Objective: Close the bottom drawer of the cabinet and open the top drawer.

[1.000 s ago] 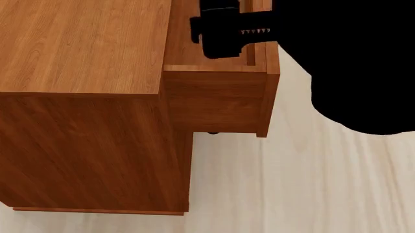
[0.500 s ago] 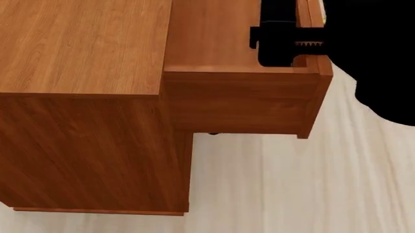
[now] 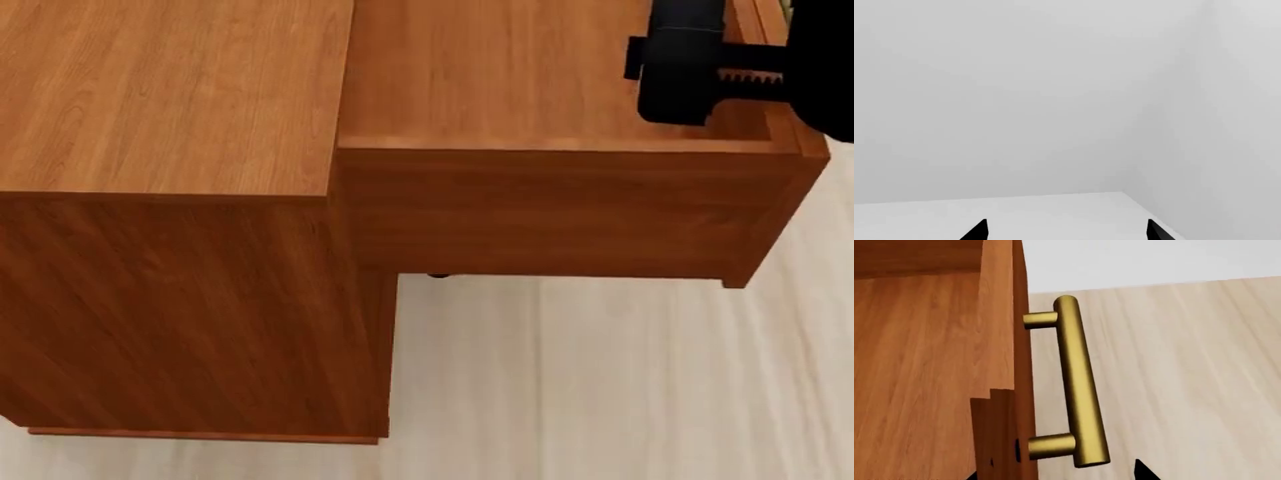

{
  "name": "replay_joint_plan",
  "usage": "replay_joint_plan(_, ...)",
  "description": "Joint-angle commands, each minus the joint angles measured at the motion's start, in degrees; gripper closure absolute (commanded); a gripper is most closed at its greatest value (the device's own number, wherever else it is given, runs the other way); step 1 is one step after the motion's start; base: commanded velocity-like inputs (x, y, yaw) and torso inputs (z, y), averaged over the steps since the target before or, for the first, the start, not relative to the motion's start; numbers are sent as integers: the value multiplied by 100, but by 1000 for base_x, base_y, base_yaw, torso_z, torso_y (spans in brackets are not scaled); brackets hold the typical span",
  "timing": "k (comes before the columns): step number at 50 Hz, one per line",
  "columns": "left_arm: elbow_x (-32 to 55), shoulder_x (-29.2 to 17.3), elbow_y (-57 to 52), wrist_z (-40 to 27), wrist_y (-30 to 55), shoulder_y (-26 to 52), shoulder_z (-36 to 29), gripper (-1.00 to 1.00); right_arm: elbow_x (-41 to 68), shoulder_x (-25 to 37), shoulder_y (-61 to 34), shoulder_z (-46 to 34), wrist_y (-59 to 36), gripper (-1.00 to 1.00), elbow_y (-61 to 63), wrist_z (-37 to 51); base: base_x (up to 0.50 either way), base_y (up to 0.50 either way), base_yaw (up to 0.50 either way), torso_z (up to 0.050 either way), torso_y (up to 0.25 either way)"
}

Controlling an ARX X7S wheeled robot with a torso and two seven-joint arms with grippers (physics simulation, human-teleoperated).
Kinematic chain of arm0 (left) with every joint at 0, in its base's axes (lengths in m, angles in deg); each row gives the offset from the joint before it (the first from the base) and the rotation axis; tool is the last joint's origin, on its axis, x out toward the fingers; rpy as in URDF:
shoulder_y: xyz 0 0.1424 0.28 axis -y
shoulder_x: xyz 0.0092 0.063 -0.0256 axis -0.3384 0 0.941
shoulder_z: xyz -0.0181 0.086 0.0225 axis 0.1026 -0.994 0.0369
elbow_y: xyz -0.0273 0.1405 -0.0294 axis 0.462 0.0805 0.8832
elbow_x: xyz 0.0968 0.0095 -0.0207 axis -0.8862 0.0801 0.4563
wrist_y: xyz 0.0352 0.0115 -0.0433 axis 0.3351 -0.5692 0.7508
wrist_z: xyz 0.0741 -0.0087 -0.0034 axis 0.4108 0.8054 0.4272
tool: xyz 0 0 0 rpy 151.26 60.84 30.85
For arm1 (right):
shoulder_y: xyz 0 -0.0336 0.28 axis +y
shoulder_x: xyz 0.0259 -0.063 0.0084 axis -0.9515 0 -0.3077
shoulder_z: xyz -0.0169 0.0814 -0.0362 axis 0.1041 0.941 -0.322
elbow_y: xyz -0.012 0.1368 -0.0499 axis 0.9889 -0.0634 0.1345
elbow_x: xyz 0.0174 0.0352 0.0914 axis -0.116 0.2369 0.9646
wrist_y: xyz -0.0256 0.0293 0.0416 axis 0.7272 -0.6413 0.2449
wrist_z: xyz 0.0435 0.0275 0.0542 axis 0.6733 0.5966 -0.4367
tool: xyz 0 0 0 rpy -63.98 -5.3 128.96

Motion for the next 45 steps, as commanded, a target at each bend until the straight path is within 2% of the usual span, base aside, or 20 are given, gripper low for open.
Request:
replay_joint_plan(1, 10, -14, 10, -13, -20, -16, -20, -100, -964, 172, -112, -351, -436, -100, -668, 246, 0, 0, 0, 0, -10)
replay_joint_plan(28, 78, -34, 6, -70, -30, -38, -16, -100, -1299, 818, -403, -623, -728, -100, -1155, 465, 2, 0, -1, 0, -2)
replay_joint_plan(37, 92, -36, 25, -78, -58, -43, -16, -100, -1762, 1013, -522, -869, -882, -100, -1306, 436, 0, 0, -5, 0, 2)
replay_joint_plan(38, 17, 92, 79, 58, -296, -211, 5, -100, -1853, 1047, -516, -913, -886, -100, -1336, 418, 0, 0, -6, 0, 0)
replay_joint_plan(45, -18, 142, 133, 117, -433, -283, 0, -100, -2480, 1167, -650, -1224, -1016, -100, -1327, 237, 0, -1, -8, 0, 1)
